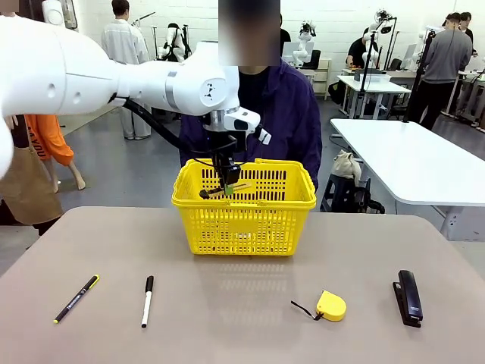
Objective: Place the items the person wants into the basket.
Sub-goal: Pick up the item the person points to and place it in the Market Basket.
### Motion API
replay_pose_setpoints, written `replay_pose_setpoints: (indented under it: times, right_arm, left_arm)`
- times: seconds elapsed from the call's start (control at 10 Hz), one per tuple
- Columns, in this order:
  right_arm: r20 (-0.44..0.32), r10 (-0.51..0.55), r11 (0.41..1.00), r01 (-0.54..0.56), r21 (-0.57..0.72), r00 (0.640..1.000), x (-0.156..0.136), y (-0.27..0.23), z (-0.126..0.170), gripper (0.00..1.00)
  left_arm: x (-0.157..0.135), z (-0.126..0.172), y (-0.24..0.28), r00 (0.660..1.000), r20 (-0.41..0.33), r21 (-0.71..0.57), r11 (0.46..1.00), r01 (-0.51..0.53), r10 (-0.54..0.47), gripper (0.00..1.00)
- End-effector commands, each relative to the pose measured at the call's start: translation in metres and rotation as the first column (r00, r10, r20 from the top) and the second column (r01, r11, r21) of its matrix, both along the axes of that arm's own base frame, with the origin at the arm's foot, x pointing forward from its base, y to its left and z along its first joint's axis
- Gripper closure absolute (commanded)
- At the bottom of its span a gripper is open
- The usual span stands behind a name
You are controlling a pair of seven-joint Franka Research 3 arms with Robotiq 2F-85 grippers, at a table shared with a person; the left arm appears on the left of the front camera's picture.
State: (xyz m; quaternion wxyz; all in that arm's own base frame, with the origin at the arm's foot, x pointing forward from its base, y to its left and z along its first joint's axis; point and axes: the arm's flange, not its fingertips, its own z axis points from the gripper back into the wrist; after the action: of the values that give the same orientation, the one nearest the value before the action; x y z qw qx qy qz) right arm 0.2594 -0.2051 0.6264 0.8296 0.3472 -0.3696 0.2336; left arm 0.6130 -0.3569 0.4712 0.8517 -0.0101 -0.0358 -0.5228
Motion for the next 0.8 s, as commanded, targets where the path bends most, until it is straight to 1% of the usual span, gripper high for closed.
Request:
replay_pose_setpoints:
  times: [0.0,0.2,0.3,0.5,0.7]
  right_arm:
    - [0.023,0.011,1.000,-0.011,0.021,1.000,0.0003,0.0012,-0.0010,0.00]
    - [0.023,0.011,1.000,-0.011,0.021,1.000,0.0003,0.0012,-0.0010,0.00]
    - [0.023,0.011,1.000,-0.011,0.021,1.000,0.0003,0.0012,-0.0010,0.00]
    - [0.023,0.011,1.000,-0.011,0.021,1.000,0.0003,0.0012,-0.0010,0.00]
    - [0.023,0.011,1.000,-0.011,0.021,1.000,0.0003,0.0012,-0.0010,0.00]
  left_arm:
    - [0.0121,-0.0033,-0.0086,1.000,-0.019,0.054,0.999,0.002,-0.001,0.74]
    - [0.0128,-0.0077,-0.0102,0.999,-0.032,0.068,0.998,0.006,-0.004,0.74]
    - [0.0124,-0.0085,-0.0077,0.999,-0.036,0.062,0.998,0.004,-0.002,0.28]
    - [0.0107,-0.0095,-0.0079,0.999,-0.040,0.058,0.998,0.006,-0.004,0.00]
    - [0.0107,-0.0090,-0.0078,0.999,-0.044,0.059,0.998,0.005,-0.003,0.00]
